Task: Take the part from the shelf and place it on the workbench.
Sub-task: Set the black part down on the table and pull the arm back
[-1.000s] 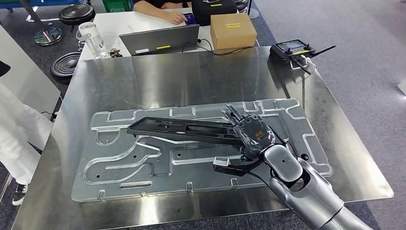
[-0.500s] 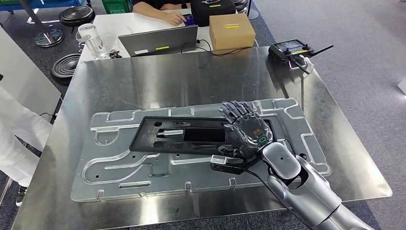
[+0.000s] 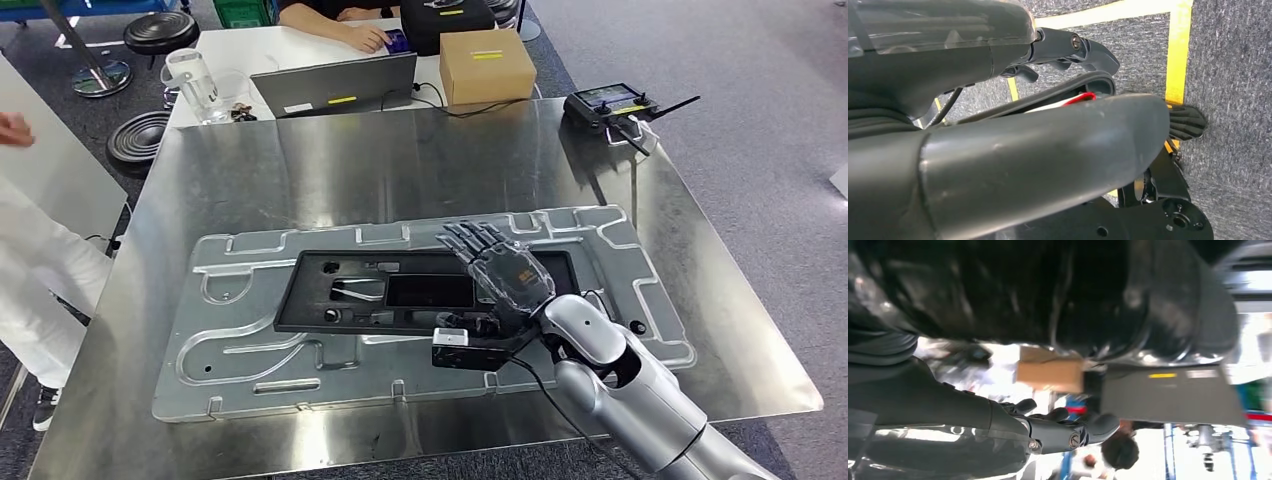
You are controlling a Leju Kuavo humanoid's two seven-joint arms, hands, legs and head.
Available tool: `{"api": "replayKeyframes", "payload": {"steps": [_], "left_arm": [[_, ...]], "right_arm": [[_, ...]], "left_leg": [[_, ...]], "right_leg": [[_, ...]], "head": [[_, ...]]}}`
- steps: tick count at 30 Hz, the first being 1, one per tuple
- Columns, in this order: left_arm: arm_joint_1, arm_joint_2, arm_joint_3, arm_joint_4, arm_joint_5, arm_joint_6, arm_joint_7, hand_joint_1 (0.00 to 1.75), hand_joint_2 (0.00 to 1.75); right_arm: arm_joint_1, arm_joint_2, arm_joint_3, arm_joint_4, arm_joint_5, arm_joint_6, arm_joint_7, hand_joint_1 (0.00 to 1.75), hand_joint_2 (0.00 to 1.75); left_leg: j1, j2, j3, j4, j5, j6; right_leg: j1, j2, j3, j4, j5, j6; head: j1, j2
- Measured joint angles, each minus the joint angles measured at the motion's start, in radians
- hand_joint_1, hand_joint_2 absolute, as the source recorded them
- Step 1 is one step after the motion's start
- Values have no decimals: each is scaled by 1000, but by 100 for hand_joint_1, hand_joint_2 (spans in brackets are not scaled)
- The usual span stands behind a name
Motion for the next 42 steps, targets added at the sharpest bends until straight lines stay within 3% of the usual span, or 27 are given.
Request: {"api": "replayKeyframes", "payload": {"steps": [7, 12, 15, 17, 20, 21, 22, 23, 26, 27, 30, 32, 35, 36, 37, 38, 40, 42], "left_arm": [[0, 6, -1, 0, -12, 2, 0, 0, 0], [0, 9, -2, 0, -19, 9, 0, 0, 0], [0, 11, -2, 0, -20, 9, 0, 0, 0], [0, 10, -3, 0, -20, 9, 0, 0, 0], [-1, 10, -4, 0, -22, 9, 0, 0, 0], [0, 10, -5, 0, -23, 9, 0, 0, 0], [0, 10, -6, 0, -24, 9, 0, 0, 0], [0, 10, -7, 0, -24, 9, 0, 0, 0], [-1, 10, -10, 0, -26, 8, 0, 0, 0], [-1, 9, -11, 0, -27, 7, 0, 0, 0], [0, 10, -16, 0, -29, 6, 0, 0, 0], [1, 11, -18, 0, -32, 5, 0, 0, 0], [-1, 12, -20, 0, -34, 6, 0, 0, 0], [-1, 12, -20, 0, -34, 6, 0, 0, 0], [-1, 12, -20, 0, -34, 6, 0, 0, 0], [-1, 12, -20, 0, -34, 6, 0, 0, 0], [-3, 13, -21, 0, -34, 6, 0, 0, 0], [-5, 15, -21, 0, -34, 7, 0, 0, 0]], "right_arm": [[19, 17, 0, -85, -221, 35, -96, 0, 0], [42, 23, 0, -162, -249, 25, -112, 0, 0], [47, 25, 1, -190, -249, 21, -113, 0, 0], [48, 26, 1, -202, -248, 20, -113, 0, 0], [54, 26, 1, -209, -245, 20, -113, 0, 0], [57, 26, 2, -209, -244, 20, -113, 0, 0], [58, 26, 3, -209, -244, 20, -113, 0, 0], [59, 25, 4, -209, -243, 20, -113, 0, 0], [59, 25, 6, -210, -243, 19, -114, 0, 0], [58, 24, 7, -211, -243, 19, -115, 0, 0], [57, 24, 9, -212, -243, 19, -116, 0, 0], [56, 24, 10, -212, -243, 20, -116, 0, 0], [57, 24, 10, -212, -243, 20, -115, 0, 0], [57, 24, 10, -212, -243, 21, -115, 0, 0], [58, 24, 10, -212, -243, 21, -114, 0, 0], [58, 24, 10, -212, -243, 21, -114, 0, 0], [58, 24, 11, -212, -244, 23, -112, 0, 0], [57, 24, 11, -212, -246, 24, -111, 0, 0]], "left_leg": [[-2, 0, -1, 2, -2, 2], [-6, -1, -2, 8, -6, 9], [-2, 2, 5, -2, 2, 18], [5, 6, 13, -20, 16, 26], [5, 11, 9, -24, 21, 30], [4, 11, 5, -21, 22, 29], [4, 12, 1, -17, 22, 28], [4, 12, -4, -13, 23, 27], [3, 10, -16, 1, 25, 20], [3, 10, -17, 3, 28, 14], [3, 8, -24, 3, 38, -9], [4, 9, -43, 39, -4, -19], [10, 12, -98, 217, -137, -32], [12, 13, -105, 267, -158, -35], [13, 13, -95, 285, -156, -37], [14, 13, -66, 263, -136, -38], [14, 13, 38, 129, -95, -35], [10, 12, 118, 8, -90, -26]], "right_leg": [[-2, 0, 0, -1, 1, 1], [-5, 0, 2, -3, 1, 7], [-5, 1, 8, -7, 1, 17], [-3, -1, -2, 29, -37, 21], [-3, -3, -64, 193, -142, 21], [-3, -3, -76, 231, -154, 22], [-3, -3, -72, 236, -147, 21], [-3, -4, -49, 203, -123, 20], [1, -3, 53, 31, -52, 10], [4, -2, 65, 4, -45, 5], [5, -4, 54, -7, -29, -12], [-1, -8, 39, -12, -12, -29], [-1, -13, 4, -12, 15, -38], [0, -14, -9, -11, 24, -38], [0, -14, -22, -9, 33, -36], [0, -15, -34, -8, 42, -34], [-1, -15, -52, -3, 57, -27], [1, -16, -60, -2, 71, -15]], "head": [[0, 0], [0, 0], [0, 0], [1, 0], [1, 0], [1, 0], [1, 0], [1, 0], [1, 0], [0, 0], [0, 0], [0, 0], [-1, 0], [-1, 0], [-1, 0], [-1, 0], [-1, 0], [0, 0]]}}
